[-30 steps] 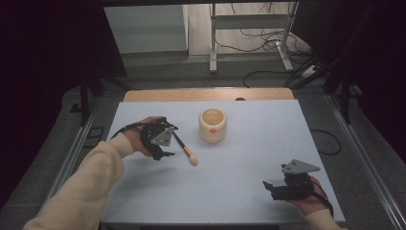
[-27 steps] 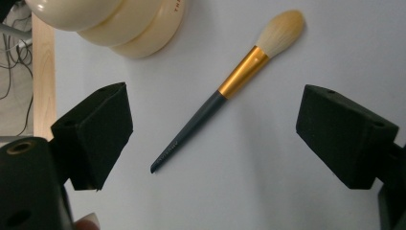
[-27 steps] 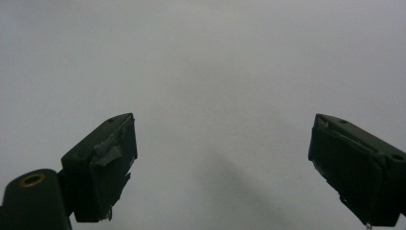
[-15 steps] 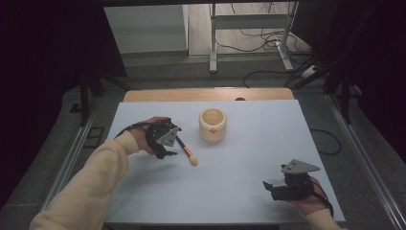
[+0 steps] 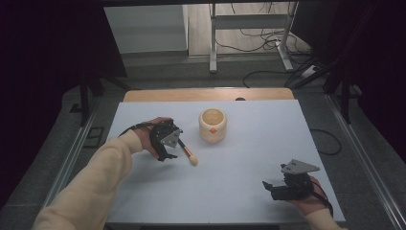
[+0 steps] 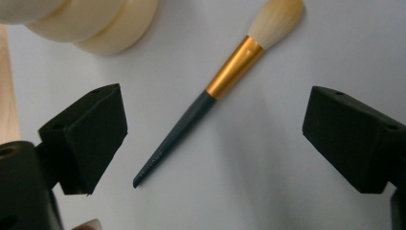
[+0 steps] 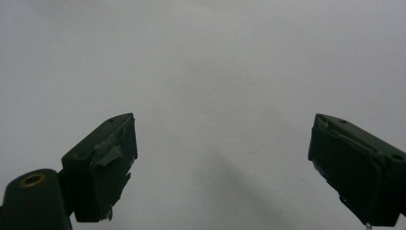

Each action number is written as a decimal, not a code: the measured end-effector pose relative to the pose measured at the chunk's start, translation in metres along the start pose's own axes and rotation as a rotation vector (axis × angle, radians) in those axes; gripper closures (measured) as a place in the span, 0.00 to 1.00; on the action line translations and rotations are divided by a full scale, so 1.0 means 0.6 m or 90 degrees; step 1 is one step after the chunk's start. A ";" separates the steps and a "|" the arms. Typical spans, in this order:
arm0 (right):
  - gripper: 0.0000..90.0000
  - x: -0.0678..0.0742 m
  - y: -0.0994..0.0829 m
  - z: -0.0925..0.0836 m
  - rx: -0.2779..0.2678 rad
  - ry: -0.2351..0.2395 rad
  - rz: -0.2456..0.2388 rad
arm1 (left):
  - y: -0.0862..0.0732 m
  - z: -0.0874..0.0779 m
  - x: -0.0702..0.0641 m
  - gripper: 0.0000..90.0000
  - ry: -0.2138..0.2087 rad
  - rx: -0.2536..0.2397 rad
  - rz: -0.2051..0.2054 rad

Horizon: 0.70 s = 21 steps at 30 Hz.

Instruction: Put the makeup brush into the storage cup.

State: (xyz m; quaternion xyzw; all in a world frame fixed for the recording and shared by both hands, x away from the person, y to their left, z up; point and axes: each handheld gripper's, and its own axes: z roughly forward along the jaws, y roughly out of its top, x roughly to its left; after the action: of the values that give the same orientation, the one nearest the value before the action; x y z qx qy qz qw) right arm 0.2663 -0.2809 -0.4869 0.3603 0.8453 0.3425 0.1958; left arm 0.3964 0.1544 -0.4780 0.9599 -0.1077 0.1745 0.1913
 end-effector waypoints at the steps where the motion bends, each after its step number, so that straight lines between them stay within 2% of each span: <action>1: 0.11 0.000 0.000 0.000 0.000 0.000 0.000 | 0.003 0.003 0.001 0.10 -0.005 0.002 0.003; 5: 0.11 0.000 0.000 -0.001 -0.001 0.000 0.000 | 0.010 0.006 0.005 0.10 -0.009 0.004 0.011; 6: 0.11 0.000 0.000 -0.001 0.000 0.000 -0.001 | 0.014 0.008 0.008 0.10 -0.009 0.007 0.020; 11: 0.11 -0.001 0.000 0.000 -0.001 0.001 -0.001 | 0.022 0.016 0.013 0.10 -0.009 0.009 0.026; 17: 0.11 -0.001 0.000 0.000 -0.001 0.001 -0.002 | 0.034 0.029 0.021 0.10 -0.021 0.027 0.059; 21: 0.11 -0.002 -0.001 0.000 -0.001 0.001 0.000 | 0.036 0.033 0.022 0.12 -0.017 0.026 0.064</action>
State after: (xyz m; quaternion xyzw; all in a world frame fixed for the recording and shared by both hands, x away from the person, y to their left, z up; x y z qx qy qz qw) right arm 0.2669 -0.2823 -0.4869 0.3597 0.8451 0.3437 0.1958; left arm 0.4082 0.1253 -0.4829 0.9591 -0.1550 0.1731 0.1615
